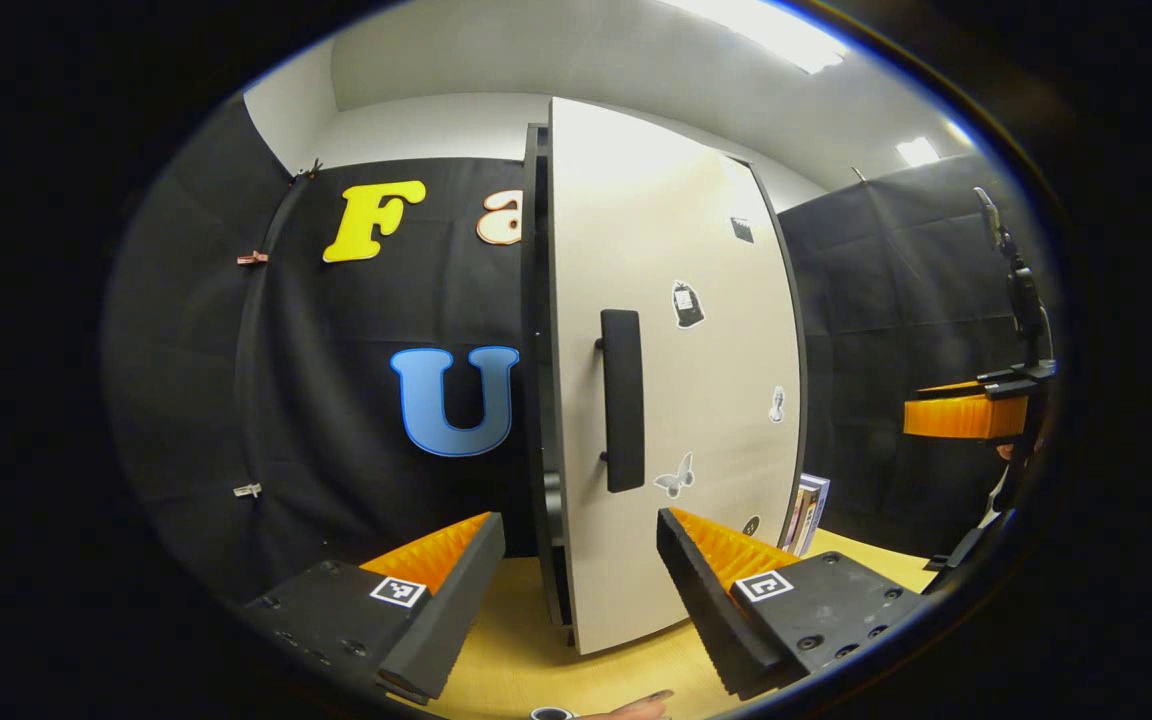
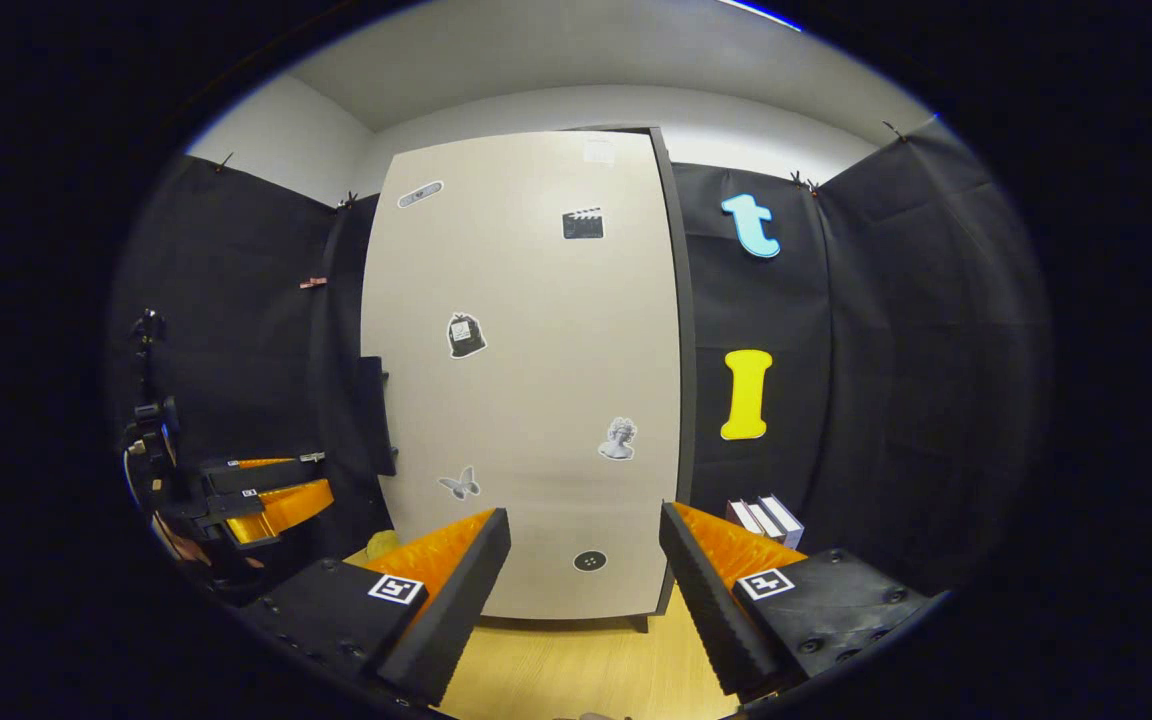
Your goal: Open the cabinet door with the right hand, grasp the bottle in the cabinet with the left hand and place it on the coaster, then close the cabinet door with the right hand.
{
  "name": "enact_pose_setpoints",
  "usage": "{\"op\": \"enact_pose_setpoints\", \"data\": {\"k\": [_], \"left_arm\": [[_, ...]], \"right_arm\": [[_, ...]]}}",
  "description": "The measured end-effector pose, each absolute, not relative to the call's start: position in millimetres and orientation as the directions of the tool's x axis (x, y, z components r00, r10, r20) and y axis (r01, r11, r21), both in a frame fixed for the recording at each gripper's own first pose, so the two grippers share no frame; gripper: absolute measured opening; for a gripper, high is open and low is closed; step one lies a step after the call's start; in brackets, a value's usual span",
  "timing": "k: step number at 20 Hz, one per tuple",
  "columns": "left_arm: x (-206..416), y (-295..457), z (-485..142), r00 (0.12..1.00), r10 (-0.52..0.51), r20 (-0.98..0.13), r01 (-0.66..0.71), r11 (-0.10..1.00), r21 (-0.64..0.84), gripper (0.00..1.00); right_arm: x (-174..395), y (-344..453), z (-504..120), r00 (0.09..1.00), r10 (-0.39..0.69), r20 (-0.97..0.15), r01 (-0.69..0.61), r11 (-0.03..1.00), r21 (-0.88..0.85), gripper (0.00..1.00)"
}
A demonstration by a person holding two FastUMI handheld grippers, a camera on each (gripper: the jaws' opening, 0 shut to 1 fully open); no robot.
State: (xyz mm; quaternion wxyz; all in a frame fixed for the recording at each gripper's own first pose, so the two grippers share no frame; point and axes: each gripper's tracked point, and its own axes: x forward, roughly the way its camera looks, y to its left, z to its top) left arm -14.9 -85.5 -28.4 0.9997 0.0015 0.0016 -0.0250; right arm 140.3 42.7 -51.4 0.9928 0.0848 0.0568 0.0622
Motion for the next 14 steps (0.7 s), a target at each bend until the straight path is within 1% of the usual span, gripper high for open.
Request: {"op": "enact_pose_setpoints", "data": {"k": [6,14], "left_arm": [[-4,-94,-36,0.998,-0.07,-0.008,0.07,0.998,0.007,0.96],[5,-108,-36,0.995,-0.097,-0.005,0.097,0.995,0.015,0.96]], "right_arm": [[138,42,-46,0.986,0.144,-0.085,-0.13,0.979,0.154,0.98],[138,28,-49,0.989,0.119,-0.087,-0.105,0.983,0.151,0.98]]}}
